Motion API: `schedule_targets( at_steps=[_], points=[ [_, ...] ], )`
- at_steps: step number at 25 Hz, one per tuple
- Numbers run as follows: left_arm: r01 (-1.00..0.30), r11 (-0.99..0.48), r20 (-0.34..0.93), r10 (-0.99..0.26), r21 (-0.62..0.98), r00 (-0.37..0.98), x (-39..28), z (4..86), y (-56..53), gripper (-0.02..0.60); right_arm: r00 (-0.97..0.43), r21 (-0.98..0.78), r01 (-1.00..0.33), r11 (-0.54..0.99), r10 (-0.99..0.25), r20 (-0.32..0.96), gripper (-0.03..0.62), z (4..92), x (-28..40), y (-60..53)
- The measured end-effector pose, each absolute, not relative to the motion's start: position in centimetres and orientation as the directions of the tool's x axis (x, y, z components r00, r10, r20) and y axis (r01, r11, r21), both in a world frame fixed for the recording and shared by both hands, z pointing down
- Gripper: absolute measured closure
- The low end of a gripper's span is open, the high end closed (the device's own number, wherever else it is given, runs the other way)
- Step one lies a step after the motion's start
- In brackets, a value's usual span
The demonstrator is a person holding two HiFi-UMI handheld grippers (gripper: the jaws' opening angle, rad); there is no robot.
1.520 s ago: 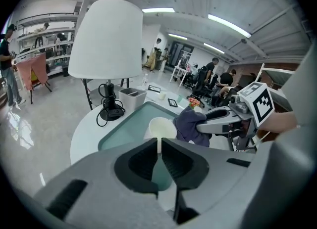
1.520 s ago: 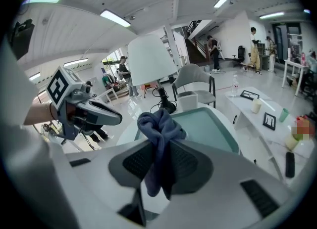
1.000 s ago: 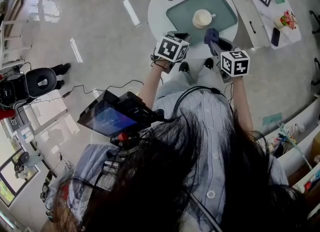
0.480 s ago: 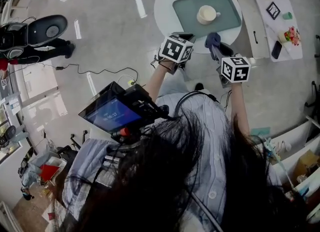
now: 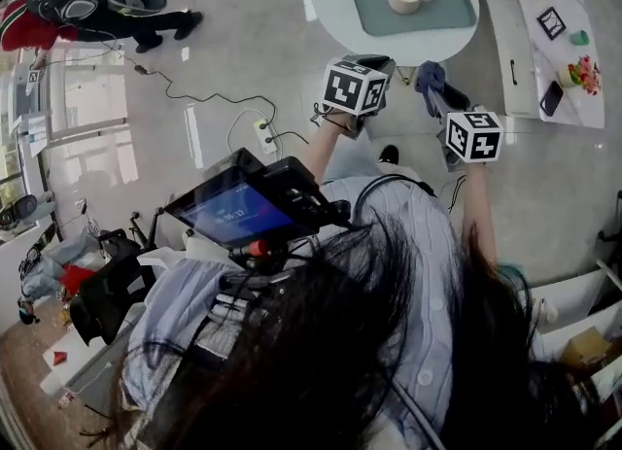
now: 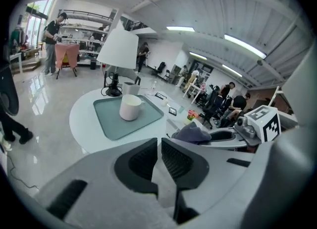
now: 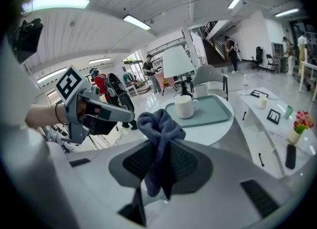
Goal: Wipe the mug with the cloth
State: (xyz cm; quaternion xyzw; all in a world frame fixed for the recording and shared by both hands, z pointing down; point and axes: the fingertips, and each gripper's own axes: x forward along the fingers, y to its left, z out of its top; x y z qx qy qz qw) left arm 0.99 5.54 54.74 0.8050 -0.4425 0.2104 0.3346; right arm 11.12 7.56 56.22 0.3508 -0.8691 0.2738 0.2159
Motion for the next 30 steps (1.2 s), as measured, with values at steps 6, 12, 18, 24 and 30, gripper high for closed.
schedule_targets(
  at_steps=[6, 12, 18, 24, 30],
  points=[
    [-0.878, -0.355, 0.671, -0.57, 0.32, 0.475, 1.9, 55.1, 11.5, 0.541, -0.668, -0.365, -0.729, 0.58, -0.485, 0.564, 0.488, 56.9, 13.6, 12.4],
    [-0.891, -0.336, 0.706, -0.547, 0.306, 0.449, 1.1, 56.0, 13.3, 0.541, -0.696, -0.389, -0.702, 0.597, -0.458, 0.553, 0.487, 57.4, 12.4, 13.2],
    [-0.889, -0.356, 0.718, -0.533, 0.29, 0.448, 1.3, 56.0, 13.4, 0.541, -0.713, -0.4, -0.687, 0.607, -0.455, 0.534, 0.488, 57.1, 11.1, 12.9],
    [-0.874, -0.402, 0.719, -0.517, 0.275, 0.464, 2.2, 56.2, 13.8, 0.541, -0.715, -0.404, -0.687, 0.604, -0.463, 0.524, 0.488, 56.7, 11.2, 12.6],
    [-0.857, -0.444, 0.707, -0.517, 0.261, 0.483, -0.3, 55.7, 17.8, 0.541, -0.712, -0.39, -0.69, 0.609, -0.474, 0.519, 0.488, 55.7, 7.8, 17.2]
  ],
)
